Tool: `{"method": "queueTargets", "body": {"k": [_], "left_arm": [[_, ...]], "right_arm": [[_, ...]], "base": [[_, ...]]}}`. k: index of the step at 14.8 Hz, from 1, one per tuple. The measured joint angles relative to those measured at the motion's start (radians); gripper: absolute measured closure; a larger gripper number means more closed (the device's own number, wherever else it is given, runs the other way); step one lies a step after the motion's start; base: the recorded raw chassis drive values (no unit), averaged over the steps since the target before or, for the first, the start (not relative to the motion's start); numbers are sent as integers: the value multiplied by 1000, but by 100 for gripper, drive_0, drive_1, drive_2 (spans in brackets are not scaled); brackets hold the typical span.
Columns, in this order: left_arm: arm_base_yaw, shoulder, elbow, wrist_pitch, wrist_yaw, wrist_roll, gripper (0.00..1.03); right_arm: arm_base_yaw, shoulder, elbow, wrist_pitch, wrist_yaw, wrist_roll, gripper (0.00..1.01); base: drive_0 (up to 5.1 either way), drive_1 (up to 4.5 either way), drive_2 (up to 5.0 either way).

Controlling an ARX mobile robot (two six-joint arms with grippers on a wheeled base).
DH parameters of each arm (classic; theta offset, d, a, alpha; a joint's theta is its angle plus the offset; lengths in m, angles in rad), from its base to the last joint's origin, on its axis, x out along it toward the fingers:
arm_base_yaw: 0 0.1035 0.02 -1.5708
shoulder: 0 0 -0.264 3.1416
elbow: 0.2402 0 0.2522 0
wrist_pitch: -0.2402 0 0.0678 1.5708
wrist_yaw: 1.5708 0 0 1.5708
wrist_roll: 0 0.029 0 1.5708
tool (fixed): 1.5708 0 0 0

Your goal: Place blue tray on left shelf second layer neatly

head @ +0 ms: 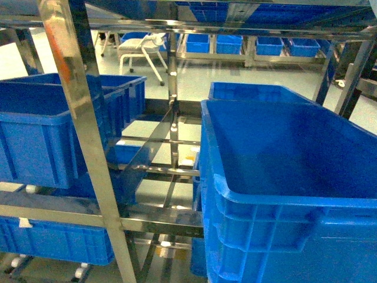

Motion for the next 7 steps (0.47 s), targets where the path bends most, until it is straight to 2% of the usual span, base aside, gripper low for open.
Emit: {"method": "queueTargets", "body": {"k": [2,4,7], "left_arm": [[0,0,0,0,0,0,5],[0,0,0,0,0,0,5],[0,0,0,0,0,0,5]], "right_arm": [[0,0,0,0,0,0,99],[-11,8,5,-65,-40,8,99],[-27,27,20,-122,-74,8,99]], "base": [[0,0,0],[0,0,0],[0,0,0]]}}
